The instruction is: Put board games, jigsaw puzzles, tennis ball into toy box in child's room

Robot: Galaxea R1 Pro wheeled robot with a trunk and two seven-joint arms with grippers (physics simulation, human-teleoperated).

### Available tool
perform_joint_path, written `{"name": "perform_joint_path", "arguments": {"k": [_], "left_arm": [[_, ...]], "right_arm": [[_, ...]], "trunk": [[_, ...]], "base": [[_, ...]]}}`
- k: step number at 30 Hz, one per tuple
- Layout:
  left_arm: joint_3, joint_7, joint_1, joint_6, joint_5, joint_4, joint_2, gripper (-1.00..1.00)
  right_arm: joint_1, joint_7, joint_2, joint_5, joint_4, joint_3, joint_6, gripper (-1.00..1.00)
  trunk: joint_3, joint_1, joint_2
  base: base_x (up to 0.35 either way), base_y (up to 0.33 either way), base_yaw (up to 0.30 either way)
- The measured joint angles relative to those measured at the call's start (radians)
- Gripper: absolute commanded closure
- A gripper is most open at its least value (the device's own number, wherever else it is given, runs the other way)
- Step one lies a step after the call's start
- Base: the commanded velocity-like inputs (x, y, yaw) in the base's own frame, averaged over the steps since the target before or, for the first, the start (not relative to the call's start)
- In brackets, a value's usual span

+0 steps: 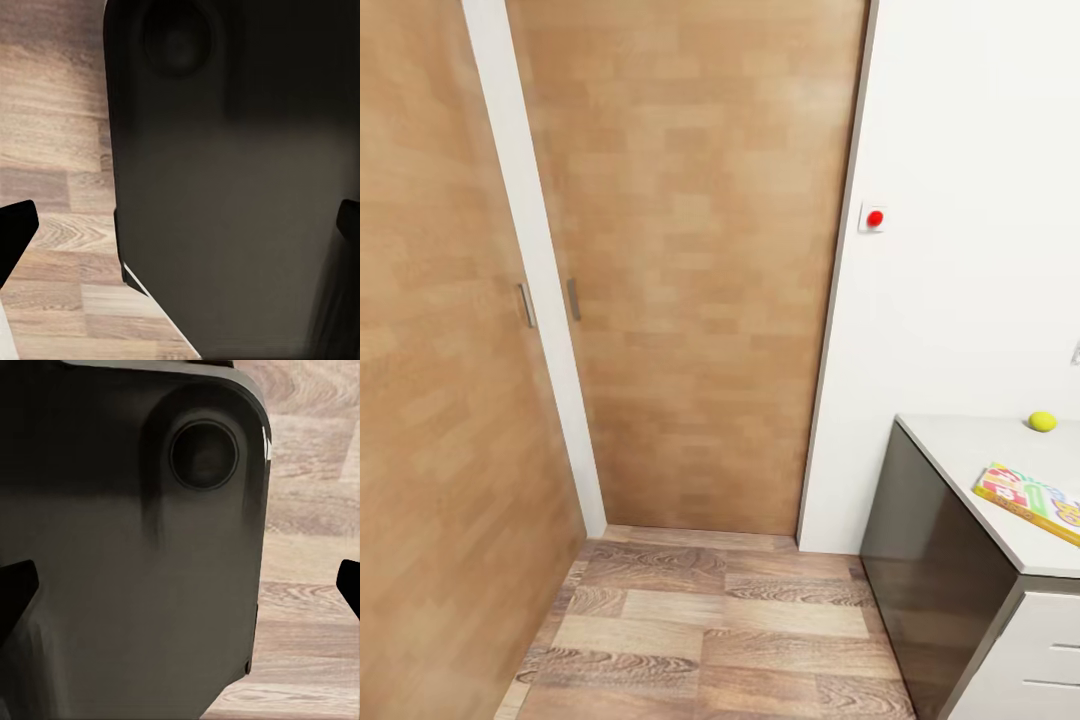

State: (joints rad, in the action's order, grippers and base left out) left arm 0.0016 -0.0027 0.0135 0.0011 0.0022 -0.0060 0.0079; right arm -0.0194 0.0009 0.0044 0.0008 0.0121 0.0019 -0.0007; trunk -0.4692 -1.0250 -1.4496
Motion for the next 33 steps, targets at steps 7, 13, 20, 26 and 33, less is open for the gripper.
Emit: {"name": "perform_joint_path", "arguments": {"k": [7, 13, 20, 26, 33], "left_arm": [[0.001, 0.002, 0.004, -0.002, 0.003, 0.0, -0.007, -1.0], [0.001, 0.003, 0.003, -0.002, 0.004, -0.004, -0.009, -1.0], [0.001, 0.003, 0.002, -0.003, 0.005, -0.007, -0.009, -1.0], [0.001, 0.003, 0.002, -0.003, 0.005, -0.008, -0.008, -1.0], [0.002, 0.004, 0.001, -0.002, 0.006, -0.01, -0.009, -1.0]], "right_arm": [[-0.019, 0.0, 0.005, -0.004, 0.012, -0.004, 0.006, -1.0], [-0.025, 0.001, 0.006, -0.005, 0.016, -0.005, 0.009, -1.0], [-0.028, 0.001, 0.005, -0.006, 0.018, -0.005, 0.01, -1.0], [-0.029, 0.002, 0.005, -0.006, 0.019, -0.005, 0.011, -1.0], [-0.03, 0.002, 0.005, -0.006, 0.019, -0.005, 0.012, -1.0]], "trunk": [[0.0, 0.0, 0.0], [0.0, 0.0, 0.0], [0.0, 0.0, 0.0], [0.0, 0.0, 0.0], [0.0, 0.0, 0.0]], "base": [[0.0, 0.0, -0.17], [0.0, 0.0, -0.242], [0.0, 0.0, -0.268], [0.0, 0.0, -0.28], [0.0, 0.0, -0.284]]}}
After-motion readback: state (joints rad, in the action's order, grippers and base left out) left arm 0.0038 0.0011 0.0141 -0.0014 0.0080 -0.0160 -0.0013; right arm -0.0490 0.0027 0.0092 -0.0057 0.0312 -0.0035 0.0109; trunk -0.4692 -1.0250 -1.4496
